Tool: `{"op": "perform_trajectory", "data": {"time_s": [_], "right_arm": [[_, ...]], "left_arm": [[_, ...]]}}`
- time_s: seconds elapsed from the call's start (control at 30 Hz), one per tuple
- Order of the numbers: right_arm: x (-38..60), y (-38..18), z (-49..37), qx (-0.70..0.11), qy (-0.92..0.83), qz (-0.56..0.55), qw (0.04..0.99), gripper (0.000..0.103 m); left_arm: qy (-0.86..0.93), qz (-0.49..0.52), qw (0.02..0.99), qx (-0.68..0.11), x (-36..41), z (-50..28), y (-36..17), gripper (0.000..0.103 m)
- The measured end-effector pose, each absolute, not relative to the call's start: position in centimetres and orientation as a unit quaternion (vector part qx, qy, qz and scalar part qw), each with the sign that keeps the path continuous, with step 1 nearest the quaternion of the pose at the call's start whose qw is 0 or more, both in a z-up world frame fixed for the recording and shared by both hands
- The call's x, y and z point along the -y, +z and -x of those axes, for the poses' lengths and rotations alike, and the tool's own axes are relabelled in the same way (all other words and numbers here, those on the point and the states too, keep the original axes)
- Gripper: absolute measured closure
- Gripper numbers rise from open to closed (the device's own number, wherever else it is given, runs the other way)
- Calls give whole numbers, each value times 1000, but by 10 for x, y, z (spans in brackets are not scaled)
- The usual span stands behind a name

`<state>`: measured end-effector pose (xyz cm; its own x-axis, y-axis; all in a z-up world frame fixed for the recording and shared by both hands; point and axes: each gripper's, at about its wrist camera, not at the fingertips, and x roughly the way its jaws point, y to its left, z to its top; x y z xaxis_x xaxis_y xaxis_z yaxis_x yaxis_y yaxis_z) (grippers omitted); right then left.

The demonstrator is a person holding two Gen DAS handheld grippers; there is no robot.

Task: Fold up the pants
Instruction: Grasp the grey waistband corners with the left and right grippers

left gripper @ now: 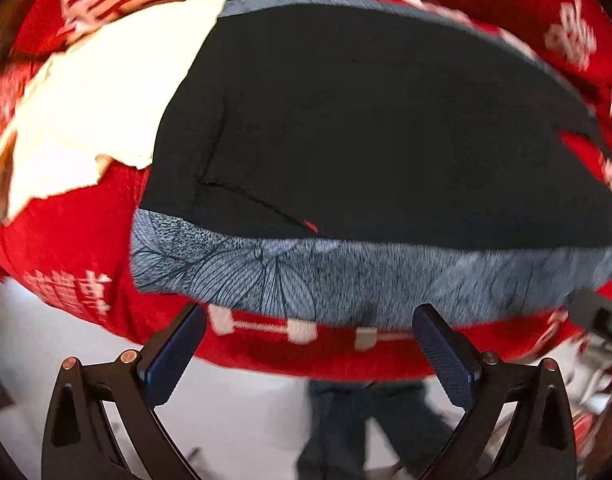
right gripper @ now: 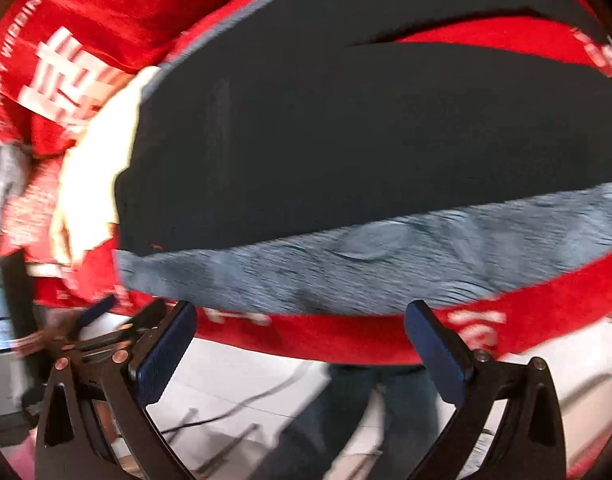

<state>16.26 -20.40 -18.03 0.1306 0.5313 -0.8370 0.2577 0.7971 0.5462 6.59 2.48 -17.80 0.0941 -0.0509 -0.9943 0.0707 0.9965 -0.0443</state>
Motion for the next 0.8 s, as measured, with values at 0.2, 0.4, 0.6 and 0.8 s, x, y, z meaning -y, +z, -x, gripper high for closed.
{"op": "perform_trajectory", "data": {"time_s": [0.2, 0.4, 0.6, 0.8], "right_arm": [[191, -230, -151, -631, 201, -434, 610, 40], [185, -278, -137, -617, 223, -470, 590, 40], [185, -272, -143, -562, 243, -506, 607, 40], [185, -269, -153, -508, 245, -594, 573, 38]], "left_arm": [[-85, 111, 738, -661, -62, -70, -191, 0], [-101, 143, 732, -658, -80, -66, -204, 0], [-119, 177, 720, -660, -87, -53, -214, 0], [-140, 248, 695, -660, -84, -49, -219, 0]]}}
